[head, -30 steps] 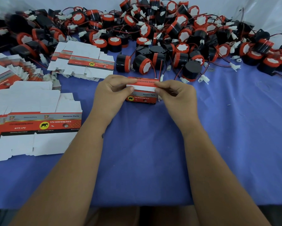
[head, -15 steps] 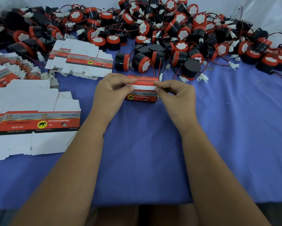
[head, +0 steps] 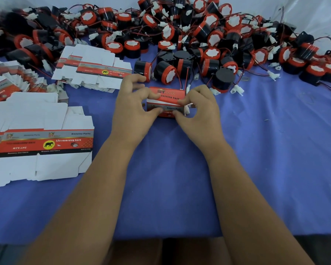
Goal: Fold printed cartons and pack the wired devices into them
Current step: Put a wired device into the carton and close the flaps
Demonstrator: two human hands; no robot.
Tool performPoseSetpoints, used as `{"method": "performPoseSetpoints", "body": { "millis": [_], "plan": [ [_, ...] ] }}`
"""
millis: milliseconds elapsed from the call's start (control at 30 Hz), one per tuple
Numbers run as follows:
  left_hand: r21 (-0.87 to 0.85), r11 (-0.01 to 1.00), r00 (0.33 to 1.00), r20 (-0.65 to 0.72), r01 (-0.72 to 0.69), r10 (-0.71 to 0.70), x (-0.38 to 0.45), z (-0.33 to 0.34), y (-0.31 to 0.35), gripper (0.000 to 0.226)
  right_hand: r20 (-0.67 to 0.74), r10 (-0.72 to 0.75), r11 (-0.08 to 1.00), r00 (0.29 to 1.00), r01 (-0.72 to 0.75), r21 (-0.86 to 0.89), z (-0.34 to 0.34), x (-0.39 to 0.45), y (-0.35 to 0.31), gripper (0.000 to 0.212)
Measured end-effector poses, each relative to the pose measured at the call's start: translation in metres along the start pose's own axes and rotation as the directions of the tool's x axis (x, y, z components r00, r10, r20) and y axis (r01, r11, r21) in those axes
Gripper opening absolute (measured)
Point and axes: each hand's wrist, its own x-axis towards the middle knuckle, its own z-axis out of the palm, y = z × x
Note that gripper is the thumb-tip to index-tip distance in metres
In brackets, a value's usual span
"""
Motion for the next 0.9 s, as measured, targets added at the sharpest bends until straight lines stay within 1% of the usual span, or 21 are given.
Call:
{"method": "performPoseSetpoints", "body": {
  "millis": [67,133,200,333,400,467,533,567,633,667,700,767,800,900],
  "plan": [
    [0.095,0.995,0.998,-0.034,-0.040,0.044,0.001,0.000,0.000,0.025,0.005,-0.096,0.987,0.995,0.096,-0.128,0.002,0.000,-0.002,0.023],
    [0.168,0.983,0.995,-0.062,-0.071,0.082,0.002,0.000,0.000,0.024,0.054,-0.141,0.969,0.989,0.149,-0.196,0.005,-0.001,-0.003,0.033],
    [0.194,0.978,0.994,-0.059,-0.074,0.087,0.002,0.000,0.001,0.023,0.065,-0.119,0.973,0.991,0.130,-0.192,0.006,0.000,-0.004,0.034],
    [0.179,0.983,0.999,-0.026,-0.028,0.033,0.003,0.002,-0.001,0.018,0.054,-0.022,0.990,0.998,0.029,-0.135,0.008,0.002,-0.006,0.027],
    [0.160,0.987,1.000,-0.017,-0.018,0.021,0.003,0.002,-0.002,0.017,0.047,-0.020,0.985,0.999,0.028,-0.172,0.010,0.003,-0.008,0.021],
    [0.071,0.997,1.000,-0.007,0.021,-0.021,0.001,0.002,-0.002,0.012,0.056,-0.043,0.967,0.998,0.056,-0.250,0.014,0.003,-0.010,0.017],
    [-0.024,0.994,0.995,0.009,0.104,-0.104,0.000,0.003,0.000,0.009,0.075,-0.048,0.967,0.996,0.065,-0.246,0.014,0.001,-0.009,0.017],
    [-0.055,0.987,0.989,0.026,0.150,-0.149,0.000,0.003,0.000,0.012,0.083,-0.046,0.977,0.996,0.062,-0.203,0.014,0.000,-0.008,0.017],
    [-0.148,0.957,0.966,0.102,0.251,-0.238,0.001,0.003,0.000,0.028,0.070,-0.020,0.998,0.997,0.024,-0.055,0.010,-0.002,-0.007,0.017],
    [-0.208,0.932,0.952,0.145,0.297,-0.271,0.002,0.002,0.001,0.034,0.062,0.003,1.000,0.998,-0.003,0.011,0.008,-0.002,-0.006,0.021],
    [-0.263,0.908,0.942,0.173,0.327,-0.289,0.003,0.001,0.001,0.036,0.074,0.023,0.999,0.997,-0.026,0.040,0.006,-0.002,-0.006,0.031],
    [-0.348,0.869,0.934,0.199,0.351,-0.298,0.004,0.001,0.002,0.037,0.152,0.036,0.999,0.988,-0.039,0.018,0.005,-0.001,-0.006,0.056],
    [-0.379,0.855,0.933,0.206,0.353,-0.294,0.005,0.001,0.003,0.039,0.174,0.025,1.000,0.984,-0.026,0.004,0.006,-0.001,-0.006,0.062],
    [-0.456,0.821,0.939,0.198,0.343,-0.282,0.005,0.001,0.004,0.047,0.134,0.010,0.999,0.991,-0.017,0.050,0.008,-0.001,-0.007,0.055]
  ]
}}
